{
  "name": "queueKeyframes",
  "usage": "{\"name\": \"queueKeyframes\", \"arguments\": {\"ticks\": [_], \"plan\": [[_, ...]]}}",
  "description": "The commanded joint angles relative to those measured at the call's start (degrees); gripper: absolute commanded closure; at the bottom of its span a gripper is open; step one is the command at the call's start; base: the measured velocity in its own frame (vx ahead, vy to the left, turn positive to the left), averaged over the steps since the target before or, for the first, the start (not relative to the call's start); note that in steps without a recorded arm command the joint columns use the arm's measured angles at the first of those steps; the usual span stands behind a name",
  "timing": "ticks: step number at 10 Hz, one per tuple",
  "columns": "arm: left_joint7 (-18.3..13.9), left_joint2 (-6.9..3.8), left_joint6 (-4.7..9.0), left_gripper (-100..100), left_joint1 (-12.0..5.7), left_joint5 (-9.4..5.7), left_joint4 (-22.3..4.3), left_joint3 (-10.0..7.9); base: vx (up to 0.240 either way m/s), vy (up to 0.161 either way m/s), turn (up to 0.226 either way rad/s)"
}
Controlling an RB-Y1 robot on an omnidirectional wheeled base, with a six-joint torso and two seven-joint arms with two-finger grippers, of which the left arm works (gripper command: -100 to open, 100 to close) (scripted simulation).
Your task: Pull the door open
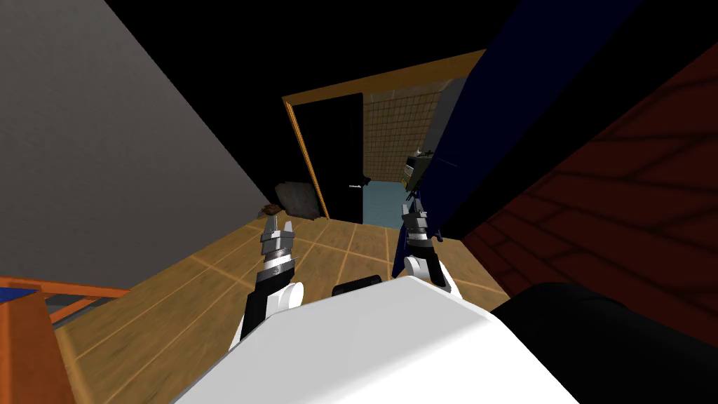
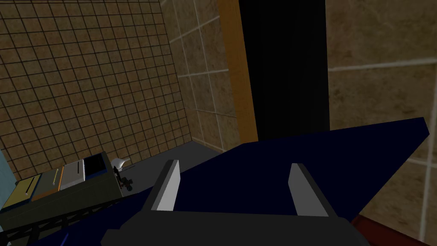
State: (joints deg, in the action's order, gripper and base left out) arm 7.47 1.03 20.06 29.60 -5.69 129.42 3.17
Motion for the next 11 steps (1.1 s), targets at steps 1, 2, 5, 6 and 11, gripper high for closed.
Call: {"name": "queueKeyframes", "arguments": {"ticks": [1,2,5,6,11], "plan": [[0.0,-0.89,-0.15,-100,-1.12,-0.03,-2.0,-0.53,0.073,0.003,-0.168],[-0.1,-1.27,-0.21,-100,-1.65,-0.04,-2.9,-0.77,0.128,0.035,-0.161],[-0.1,-2.60,-0.51,-100,-3.97,-0.10,-7.0,-1.87,0.148,0.024,-0.157],[-0.2,-2.83,-0.58,-100,-4.44,-0.12,-7.8,-2.09,0.130,0.028,-0.123],[-0.3,-4.29,-1.05,-100,-8.12,-0.21,-14.3,-3.83,0.117,0.044,-0.152]]}}
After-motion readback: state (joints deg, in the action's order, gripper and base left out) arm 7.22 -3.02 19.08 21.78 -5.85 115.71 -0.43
